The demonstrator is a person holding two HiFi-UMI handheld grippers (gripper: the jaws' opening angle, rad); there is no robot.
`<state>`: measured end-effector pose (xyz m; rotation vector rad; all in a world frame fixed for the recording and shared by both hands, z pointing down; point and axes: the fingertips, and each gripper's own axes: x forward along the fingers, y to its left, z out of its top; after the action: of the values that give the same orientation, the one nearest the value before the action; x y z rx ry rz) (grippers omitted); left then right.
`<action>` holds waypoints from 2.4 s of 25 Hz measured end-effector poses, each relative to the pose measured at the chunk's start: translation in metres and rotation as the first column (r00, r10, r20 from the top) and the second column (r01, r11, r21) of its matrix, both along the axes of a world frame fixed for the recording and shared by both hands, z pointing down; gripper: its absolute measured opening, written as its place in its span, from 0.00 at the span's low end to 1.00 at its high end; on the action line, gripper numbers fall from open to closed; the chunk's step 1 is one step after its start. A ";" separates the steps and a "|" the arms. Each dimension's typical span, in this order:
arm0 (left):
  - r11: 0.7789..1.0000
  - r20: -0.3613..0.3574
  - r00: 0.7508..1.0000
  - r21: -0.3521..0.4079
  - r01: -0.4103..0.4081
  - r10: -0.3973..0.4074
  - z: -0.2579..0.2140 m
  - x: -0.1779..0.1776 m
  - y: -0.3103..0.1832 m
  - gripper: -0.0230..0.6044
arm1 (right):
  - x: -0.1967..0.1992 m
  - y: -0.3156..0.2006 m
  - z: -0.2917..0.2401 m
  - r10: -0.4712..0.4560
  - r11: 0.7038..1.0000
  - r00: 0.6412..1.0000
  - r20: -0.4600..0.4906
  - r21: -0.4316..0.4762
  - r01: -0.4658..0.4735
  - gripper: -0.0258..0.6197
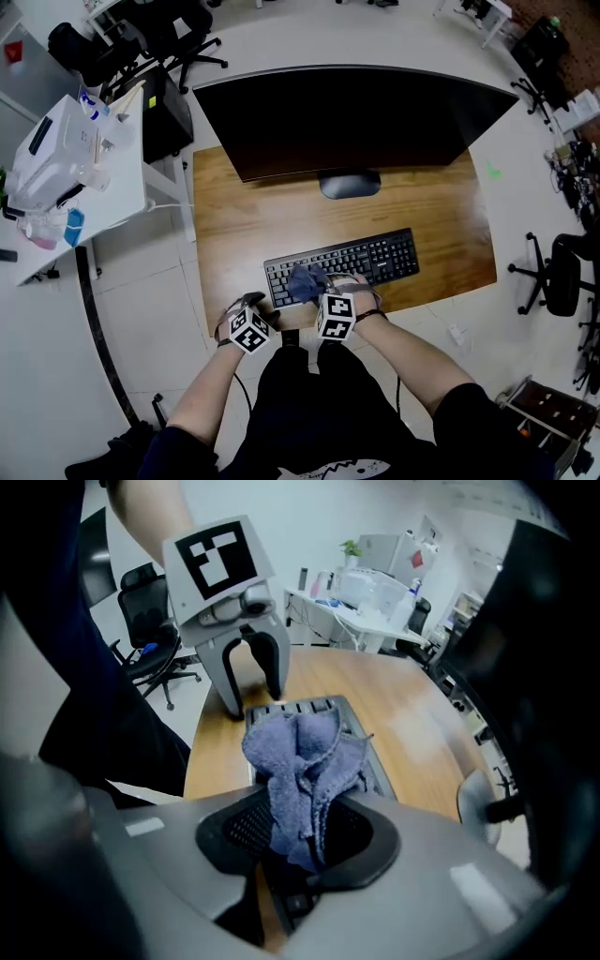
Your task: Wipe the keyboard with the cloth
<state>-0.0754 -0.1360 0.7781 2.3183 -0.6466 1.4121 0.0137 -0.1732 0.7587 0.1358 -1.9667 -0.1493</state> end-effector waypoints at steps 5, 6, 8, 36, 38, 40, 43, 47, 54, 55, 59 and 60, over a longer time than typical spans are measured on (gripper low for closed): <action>1.000 0.007 1.000 0.000 0.005 -0.005 0.000 0.000 0.000 0.40 | 0.082 -0.020 0.003 0.093 0.996 0.993 -0.068 0.022 -0.091 0.24; 1.000 0.008 1.000 -0.001 0.005 -0.005 0.001 0.000 0.001 0.40 | 0.098 -0.024 0.004 0.114 0.993 0.990 -0.083 0.030 -0.112 0.24; 1.000 0.012 1.000 -0.003 0.004 -0.004 0.001 0.000 0.001 0.40 | 0.130 -0.033 0.006 0.165 0.986 0.980 -0.113 0.038 -0.162 0.24; 1.000 0.000 1.000 0.008 0.009 -0.009 -0.001 0.001 0.000 0.40 | -0.032 0.045 0.001 -0.111 0.994 0.994 -0.008 -0.002 0.111 0.24; 1.000 0.000 1.000 0.010 0.010 -0.010 0.000 0.000 0.000 0.40 | -0.002 0.040 0.004 -0.078 0.997 0.997 -0.022 -0.003 0.078 0.24; 1.000 0.001 1.000 0.011 0.013 -0.013 -0.001 -0.001 0.000 0.40 | 0.030 0.029 0.005 -0.024 1.000 0.999 -0.041 0.002 0.025 0.23; 1.000 0.010 1.000 0.005 0.016 -0.016 0.000 -0.001 0.000 0.40 | 0.079 0.014 0.005 0.063 0.998 0.996 -0.061 -0.003 -0.064 0.23; 1.000 0.024 1.000 -0.007 0.010 -0.010 0.001 -0.001 0.000 0.40 | 0.137 -0.005 0.003 0.164 0.986 0.982 -0.092 0.016 -0.163 0.23; 1.000 0.039 0.999 -0.019 0.012 -0.011 0.001 -0.001 0.000 0.40 | 0.218 -0.026 0.005 0.300 0.954 0.942 -0.148 0.031 -0.299 0.23; 1.000 0.041 0.999 -0.020 0.012 -0.011 0.000 0.000 0.000 0.40 | 0.228 -0.028 0.005 0.311 0.950 0.937 -0.161 0.036 -0.309 0.23; 1.000 0.040 0.999 -0.018 0.017 -0.016 0.001 0.000 0.000 0.40 | 0.269 -0.037 0.008 0.361 0.932 0.905 -0.224 0.062 -0.357 0.23; 1.000 0.040 0.999 -0.018 0.018 -0.017 0.001 0.000 0.000 0.40 | 0.276 -0.038 0.006 0.374 0.927 0.899 -0.229 0.062 -0.370 0.23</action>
<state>-0.0752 -0.1358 0.7793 2.2705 -0.6610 1.4541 0.2900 -0.2115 0.7649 0.4809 -1.6666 0.0676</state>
